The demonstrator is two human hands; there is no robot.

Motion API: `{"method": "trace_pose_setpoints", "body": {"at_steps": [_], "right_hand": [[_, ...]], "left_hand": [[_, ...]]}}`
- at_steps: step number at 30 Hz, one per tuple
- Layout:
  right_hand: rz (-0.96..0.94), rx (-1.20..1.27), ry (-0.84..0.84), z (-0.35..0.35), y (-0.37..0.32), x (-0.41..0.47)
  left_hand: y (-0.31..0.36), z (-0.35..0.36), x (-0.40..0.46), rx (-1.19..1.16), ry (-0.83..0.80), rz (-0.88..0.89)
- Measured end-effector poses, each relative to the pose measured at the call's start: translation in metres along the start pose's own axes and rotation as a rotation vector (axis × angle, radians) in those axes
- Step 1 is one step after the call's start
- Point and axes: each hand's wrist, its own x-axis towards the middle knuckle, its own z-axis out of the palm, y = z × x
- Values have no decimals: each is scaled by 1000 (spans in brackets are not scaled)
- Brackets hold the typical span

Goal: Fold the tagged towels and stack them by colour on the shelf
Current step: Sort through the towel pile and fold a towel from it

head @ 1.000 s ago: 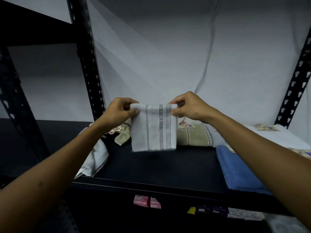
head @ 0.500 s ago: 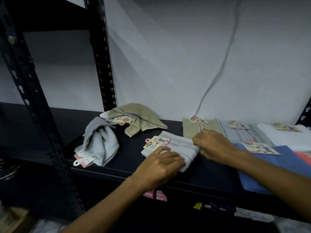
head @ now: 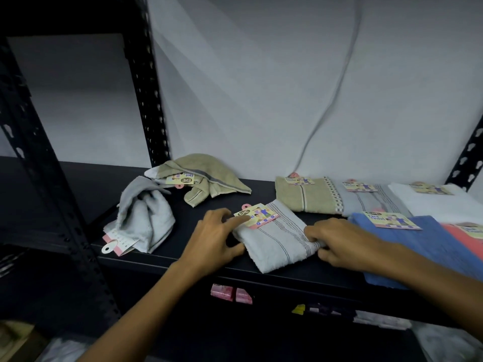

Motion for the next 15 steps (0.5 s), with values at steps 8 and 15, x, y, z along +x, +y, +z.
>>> {"method": "trace_pose_setpoints", "body": {"at_steps": [8, 15], "right_hand": [[12, 36, 42, 2, -6, -5], [240, 400, -78, -30, -1, 14]], "left_hand": [[-24, -5, 33, 172, 117, -60], [-15, -16, 33, -132, -11, -567]]}}
